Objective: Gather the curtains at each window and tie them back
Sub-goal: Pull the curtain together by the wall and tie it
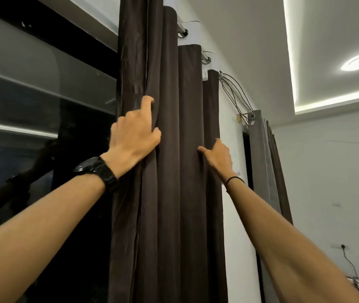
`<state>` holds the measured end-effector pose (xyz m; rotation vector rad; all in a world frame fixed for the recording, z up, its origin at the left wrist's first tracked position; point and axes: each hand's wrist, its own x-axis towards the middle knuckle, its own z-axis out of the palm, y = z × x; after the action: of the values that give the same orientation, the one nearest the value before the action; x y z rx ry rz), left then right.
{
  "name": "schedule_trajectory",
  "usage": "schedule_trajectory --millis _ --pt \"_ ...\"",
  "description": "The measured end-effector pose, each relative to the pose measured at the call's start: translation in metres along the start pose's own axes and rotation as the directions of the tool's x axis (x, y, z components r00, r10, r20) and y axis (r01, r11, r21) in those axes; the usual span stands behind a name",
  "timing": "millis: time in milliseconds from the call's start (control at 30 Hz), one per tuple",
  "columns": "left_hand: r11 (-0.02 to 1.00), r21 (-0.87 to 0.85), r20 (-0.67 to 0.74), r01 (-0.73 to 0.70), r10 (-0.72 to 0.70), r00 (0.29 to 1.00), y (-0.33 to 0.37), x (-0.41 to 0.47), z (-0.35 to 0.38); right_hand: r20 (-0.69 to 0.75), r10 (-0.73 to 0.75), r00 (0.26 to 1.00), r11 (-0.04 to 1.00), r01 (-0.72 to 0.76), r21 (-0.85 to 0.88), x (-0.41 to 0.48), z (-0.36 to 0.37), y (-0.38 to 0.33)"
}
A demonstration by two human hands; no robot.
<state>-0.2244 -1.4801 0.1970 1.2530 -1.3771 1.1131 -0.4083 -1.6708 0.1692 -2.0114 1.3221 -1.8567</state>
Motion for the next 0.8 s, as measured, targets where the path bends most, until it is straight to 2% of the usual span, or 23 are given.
schedule_trajectory --millis 100,200,333,400,500,567,633,700,800 --pt "0.996 -0.089 -0.101 0.004 -0.013 0.995 -0.005 0.009 -0.011 0.037 0.053 0.998 0.989 -0.058 0.136 0.021 0.019 -0.002" --pt "0.994 -0.106 -0.135 0.005 -0.020 0.991 -0.010 0.022 -0.016 -0.021 0.034 0.999 0.983 -0.030 0.181 0.036 0.039 -0.008" --pt "0.999 -0.026 -0.104 0.021 -0.024 0.994 -0.016 0.029 -0.017 -0.114 -0.143 0.983 0.974 0.160 0.159 0.019 0.060 -0.043" --pt "1.000 -0.023 -0.112 0.020 -0.023 0.993 -0.014 0.029 -0.017 -0.169 -0.223 0.960 0.944 0.256 0.208 0.001 0.060 -0.070" --pt "0.998 -0.054 -0.134 0.036 -0.043 0.990 -0.007 0.031 -0.016 -0.274 -0.372 0.887 0.837 0.448 0.314 -0.034 0.047 -0.112" --pt "0.997 -0.068 -0.160 0.036 -0.047 0.986 -0.003 0.033 -0.016 -0.271 -0.482 0.833 0.754 0.552 0.356 -0.064 0.034 -0.137" --pt "0.998 -0.063 -0.198 0.030 -0.042 0.979 -0.002 0.036 -0.016 -0.229 -0.532 0.815 0.711 0.577 0.403 -0.078 0.023 -0.150" --pt "0.997 -0.052 -0.220 0.052 -0.062 0.974 -0.003 0.038 -0.018 -0.216 -0.548 0.808 0.701 0.584 0.409 -0.075 0.014 -0.146" --pt "0.994 -0.033 -0.233 0.103 -0.108 0.966 -0.005 0.040 -0.021 -0.343 -0.446 0.827 0.687 0.562 0.461 -0.057 0.003 -0.120"
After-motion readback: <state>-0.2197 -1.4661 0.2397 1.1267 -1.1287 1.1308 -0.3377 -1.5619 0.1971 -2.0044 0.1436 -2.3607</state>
